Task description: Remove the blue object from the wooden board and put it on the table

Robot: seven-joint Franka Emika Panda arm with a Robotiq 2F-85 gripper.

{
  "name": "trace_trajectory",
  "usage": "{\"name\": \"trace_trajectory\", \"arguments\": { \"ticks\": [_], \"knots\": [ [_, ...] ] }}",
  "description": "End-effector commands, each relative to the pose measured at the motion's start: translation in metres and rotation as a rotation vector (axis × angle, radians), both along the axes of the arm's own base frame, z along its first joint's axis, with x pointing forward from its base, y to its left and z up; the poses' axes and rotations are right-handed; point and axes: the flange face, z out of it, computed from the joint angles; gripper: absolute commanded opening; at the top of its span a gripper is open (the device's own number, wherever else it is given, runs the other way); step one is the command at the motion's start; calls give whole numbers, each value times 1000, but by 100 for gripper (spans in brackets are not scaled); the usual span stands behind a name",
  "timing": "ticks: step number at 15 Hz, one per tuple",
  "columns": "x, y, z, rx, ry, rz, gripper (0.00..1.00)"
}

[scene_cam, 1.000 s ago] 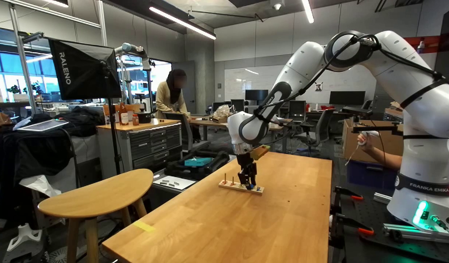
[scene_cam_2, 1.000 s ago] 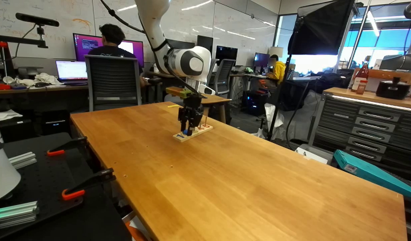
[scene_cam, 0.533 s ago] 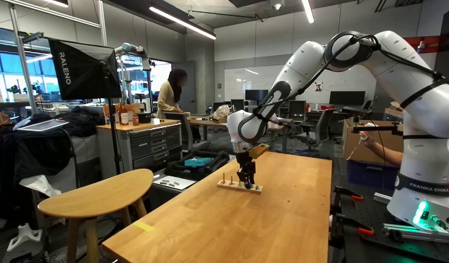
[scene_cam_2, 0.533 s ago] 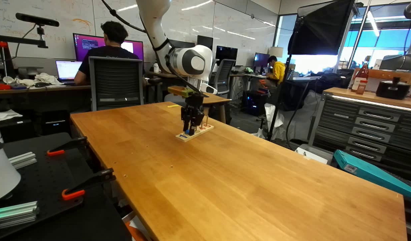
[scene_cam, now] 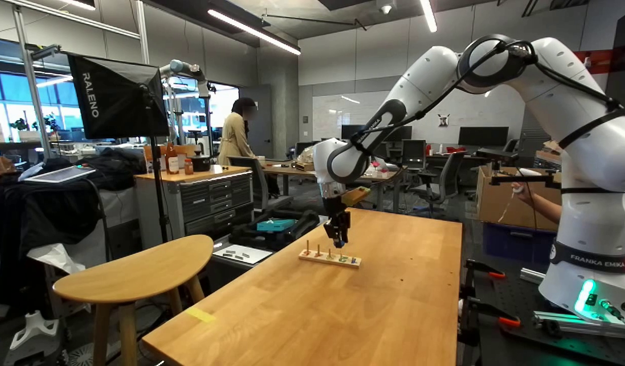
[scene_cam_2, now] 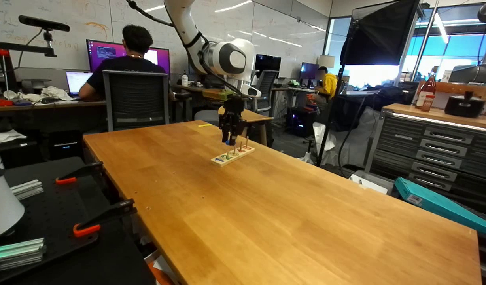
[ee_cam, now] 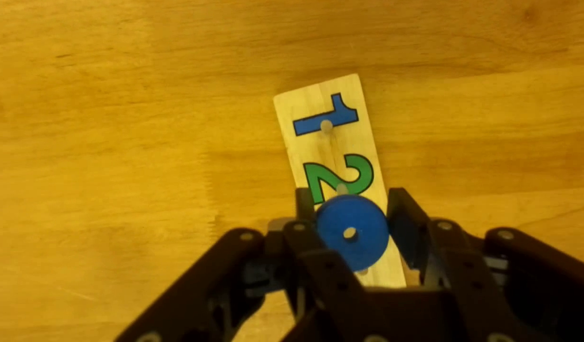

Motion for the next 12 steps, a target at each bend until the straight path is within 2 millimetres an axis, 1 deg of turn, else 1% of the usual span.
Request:
{"name": "trace_trajectory", "arguments": {
  "ticks": [1, 3, 4, 6, 8, 10, 11, 12],
  "knots": [
    [9, -25, 21, -48, -4, -84, 21],
    [12, -48, 13, -81, 12, -140, 21],
    [12, -63, 3, -99, 31, -168, 21],
    [8, -86, -15, -124, 61, -205, 21],
    [4, -102, -33, -136, 84, -228, 21],
    [0, -112, -49, -139, 110, -245, 21],
    [-1, -115, -56, -138, 121, -250, 21],
    [-1, -115, -58, -136, 122, -248, 21]
  ]
}}
